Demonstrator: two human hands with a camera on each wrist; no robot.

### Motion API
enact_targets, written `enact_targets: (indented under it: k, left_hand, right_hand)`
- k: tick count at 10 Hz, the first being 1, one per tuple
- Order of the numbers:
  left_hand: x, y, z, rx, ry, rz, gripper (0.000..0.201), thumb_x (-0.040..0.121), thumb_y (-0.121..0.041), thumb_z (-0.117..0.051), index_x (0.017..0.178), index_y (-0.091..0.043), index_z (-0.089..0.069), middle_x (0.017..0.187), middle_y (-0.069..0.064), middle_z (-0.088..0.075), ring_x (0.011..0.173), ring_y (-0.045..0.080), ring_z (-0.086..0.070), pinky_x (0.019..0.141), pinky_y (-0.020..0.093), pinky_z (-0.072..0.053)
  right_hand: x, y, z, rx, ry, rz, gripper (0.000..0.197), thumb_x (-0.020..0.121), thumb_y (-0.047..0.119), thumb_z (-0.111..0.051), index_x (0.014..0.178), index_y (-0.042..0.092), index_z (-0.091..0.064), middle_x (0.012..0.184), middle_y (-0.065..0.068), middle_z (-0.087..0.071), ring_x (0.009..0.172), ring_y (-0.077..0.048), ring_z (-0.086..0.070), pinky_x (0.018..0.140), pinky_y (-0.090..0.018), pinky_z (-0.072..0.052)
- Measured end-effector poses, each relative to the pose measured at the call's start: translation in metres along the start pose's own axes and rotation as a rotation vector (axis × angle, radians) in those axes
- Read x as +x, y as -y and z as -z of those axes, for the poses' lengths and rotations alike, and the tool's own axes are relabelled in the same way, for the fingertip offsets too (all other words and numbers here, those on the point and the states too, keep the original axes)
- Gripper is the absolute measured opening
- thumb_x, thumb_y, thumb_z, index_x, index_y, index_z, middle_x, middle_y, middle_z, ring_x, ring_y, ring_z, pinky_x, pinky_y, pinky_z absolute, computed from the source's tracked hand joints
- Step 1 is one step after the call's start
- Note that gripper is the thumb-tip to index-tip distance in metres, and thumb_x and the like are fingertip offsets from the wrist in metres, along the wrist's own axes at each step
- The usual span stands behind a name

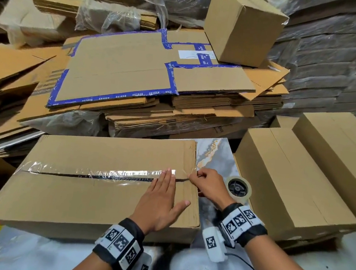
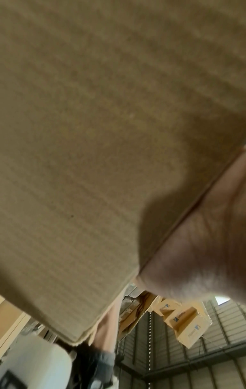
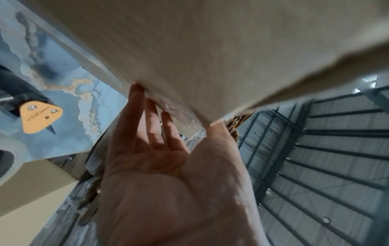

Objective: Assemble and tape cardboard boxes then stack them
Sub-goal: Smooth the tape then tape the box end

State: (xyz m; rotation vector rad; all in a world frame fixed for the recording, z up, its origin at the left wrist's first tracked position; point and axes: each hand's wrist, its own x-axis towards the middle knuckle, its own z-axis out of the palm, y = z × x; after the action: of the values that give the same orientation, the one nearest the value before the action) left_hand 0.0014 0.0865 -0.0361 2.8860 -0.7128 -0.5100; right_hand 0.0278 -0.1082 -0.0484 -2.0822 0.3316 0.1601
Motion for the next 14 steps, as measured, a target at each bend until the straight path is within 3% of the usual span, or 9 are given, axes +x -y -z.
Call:
enact_targets:
  k: [2,4,5,6,7,8,12,13,14]
  left_hand:
    - [-0.003,-0.002,0.001,0.004,-0.01,-0.016,0.093,0.096,-0.073,-0.009,0.159,-0.009,0.012,0.165,0.008,0.023,0.152,0.017,0.025,0.126,0.038,0.008]
    - [-0.001,0.0,0.002,-0.004,-0.012,-0.02,0.093,0.097,-0.074,-0.01,0.16,-0.009,0.01,0.165,0.008,0.023,0.152,0.016,0.024,0.126,0.037,0.009]
    - [0.002,0.0,0.0,-0.013,-0.05,0.008,0.095,0.096,-0.075,-0.012,0.16,-0.008,0.011,0.166,0.01,0.02,0.153,0.018,0.022,0.126,0.038,0.007]
    - [0.004,-0.002,0.004,-0.015,-0.074,-0.012,0.096,0.097,-0.075,-0.015,0.159,-0.007,0.012,0.166,0.01,0.019,0.153,0.02,0.021,0.127,0.039,0.006]
    - [0.006,-0.009,0.009,0.018,-0.039,-0.121,0.091,0.099,-0.072,-0.015,0.16,-0.011,0.011,0.165,0.005,0.023,0.151,0.015,0.026,0.126,0.037,0.01]
    - [0.012,-0.018,0.011,0.036,0.006,-0.166,0.094,0.093,-0.074,-0.007,0.16,-0.011,0.011,0.164,0.006,0.024,0.15,0.014,0.028,0.126,0.038,0.009]
    - [0.016,-0.015,0.007,0.0,0.009,-0.185,0.102,0.081,-0.084,0.014,0.158,-0.016,0.015,0.163,0.001,0.029,0.148,0.007,0.031,0.125,0.035,0.01]
    - [0.016,-0.015,0.005,-0.005,0.001,-0.191,0.1,0.082,-0.08,0.018,0.159,-0.016,0.014,0.164,-0.001,0.028,0.148,0.005,0.032,0.125,0.032,0.013]
    - [0.015,-0.015,0.007,0.021,-0.015,-0.196,0.087,0.09,-0.068,0.012,0.16,-0.016,0.01,0.166,-0.001,0.023,0.147,0.003,0.033,0.122,0.025,0.018]
  right_hand:
    - [0.01,0.011,0.018,0.049,0.144,-0.001,0.04,0.086,0.04,-0.076,0.07,0.005,-0.067,0.058,-0.003,-0.055,0.048,-0.011,-0.053,0.048,-0.022,-0.043]
    - [0.014,0.002,-0.002,-0.279,-0.031,0.147,0.057,0.098,0.049,-0.056,0.056,0.01,-0.051,0.053,-0.002,-0.051,0.057,-0.025,-0.055,0.055,-0.035,-0.037]
    - [0.015,-0.01,0.002,-0.104,0.017,0.091,0.069,0.093,0.066,-0.04,0.064,0.006,-0.06,0.064,-0.006,-0.063,0.068,-0.029,-0.063,0.069,-0.043,-0.053]
    - [0.01,-0.01,0.0,0.169,0.089,0.021,0.077,0.091,0.078,-0.028,0.095,0.015,-0.073,0.094,0.002,-0.075,0.093,-0.017,-0.069,0.095,-0.049,-0.053]
    - [-0.009,0.002,-0.012,0.465,0.201,-0.075,0.085,0.09,0.085,-0.024,0.153,0.03,-0.042,0.157,0.011,-0.039,0.147,-0.011,-0.035,0.123,-0.042,-0.027]
    - [-0.025,0.01,-0.019,0.587,0.199,-0.09,0.074,0.102,0.065,-0.01,0.162,0.02,-0.008,0.155,0.02,-0.009,0.146,0.001,-0.007,0.123,-0.027,-0.007]
    - [-0.016,-0.008,-0.024,0.564,0.215,0.031,0.06,0.109,0.051,-0.019,0.159,0.017,-0.02,0.156,0.004,-0.03,0.139,0.0,-0.027,0.078,0.013,-0.024]
    - [-0.008,-0.014,-0.025,0.611,0.184,0.035,0.077,0.102,0.066,-0.019,0.16,0.015,-0.021,0.156,0.01,-0.029,0.14,0.0,-0.027,0.103,0.002,-0.025]
    - [-0.004,-0.013,-0.017,0.743,0.238,-0.052,0.094,0.091,0.081,-0.015,0.161,0.019,-0.023,0.164,0.005,-0.029,0.148,-0.008,-0.028,0.125,-0.032,-0.018]
